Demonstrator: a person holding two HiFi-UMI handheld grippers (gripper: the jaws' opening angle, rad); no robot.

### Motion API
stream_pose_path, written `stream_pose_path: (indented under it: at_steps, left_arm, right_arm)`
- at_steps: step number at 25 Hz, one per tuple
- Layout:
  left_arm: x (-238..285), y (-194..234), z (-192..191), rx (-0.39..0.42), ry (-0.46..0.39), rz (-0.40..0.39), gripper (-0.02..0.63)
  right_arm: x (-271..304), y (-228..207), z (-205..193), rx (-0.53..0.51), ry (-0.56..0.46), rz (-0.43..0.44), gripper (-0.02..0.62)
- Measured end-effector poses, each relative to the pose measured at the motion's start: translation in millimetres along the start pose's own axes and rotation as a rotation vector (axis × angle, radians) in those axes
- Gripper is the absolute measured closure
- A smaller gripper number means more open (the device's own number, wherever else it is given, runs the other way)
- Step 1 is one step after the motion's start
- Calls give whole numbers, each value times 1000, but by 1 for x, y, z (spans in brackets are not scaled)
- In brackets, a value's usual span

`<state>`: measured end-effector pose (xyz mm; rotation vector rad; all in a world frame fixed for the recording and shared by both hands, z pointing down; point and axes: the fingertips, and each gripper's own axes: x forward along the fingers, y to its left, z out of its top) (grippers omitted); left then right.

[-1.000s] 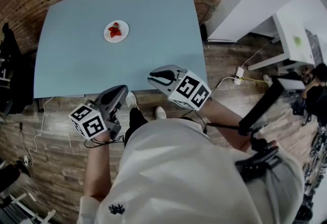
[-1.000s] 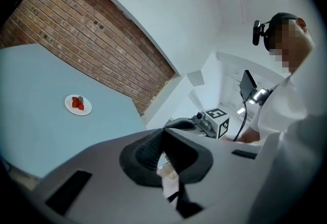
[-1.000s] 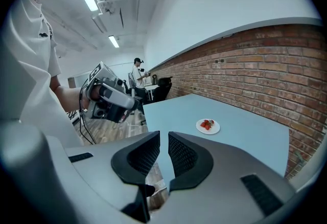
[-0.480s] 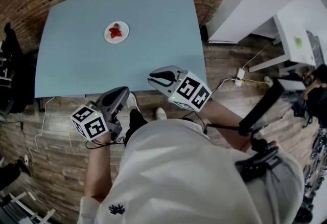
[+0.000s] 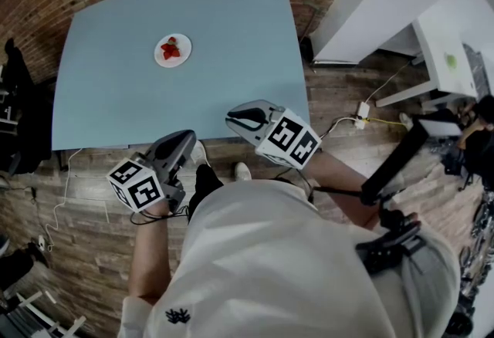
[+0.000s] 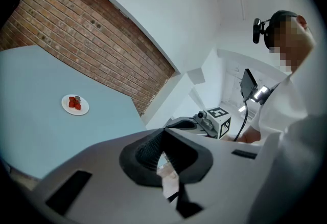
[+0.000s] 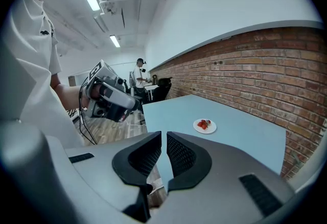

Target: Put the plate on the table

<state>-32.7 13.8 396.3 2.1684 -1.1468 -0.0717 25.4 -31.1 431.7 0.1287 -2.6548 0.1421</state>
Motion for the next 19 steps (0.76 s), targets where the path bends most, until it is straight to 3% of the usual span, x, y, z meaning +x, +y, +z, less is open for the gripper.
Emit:
stream_pose_path:
  at_steps: [19]
  left_arm:
    - [-2, 34, 13, -14, 8, -3, 604]
  right_arm:
    - [26, -11, 6, 5, 14, -7, 554]
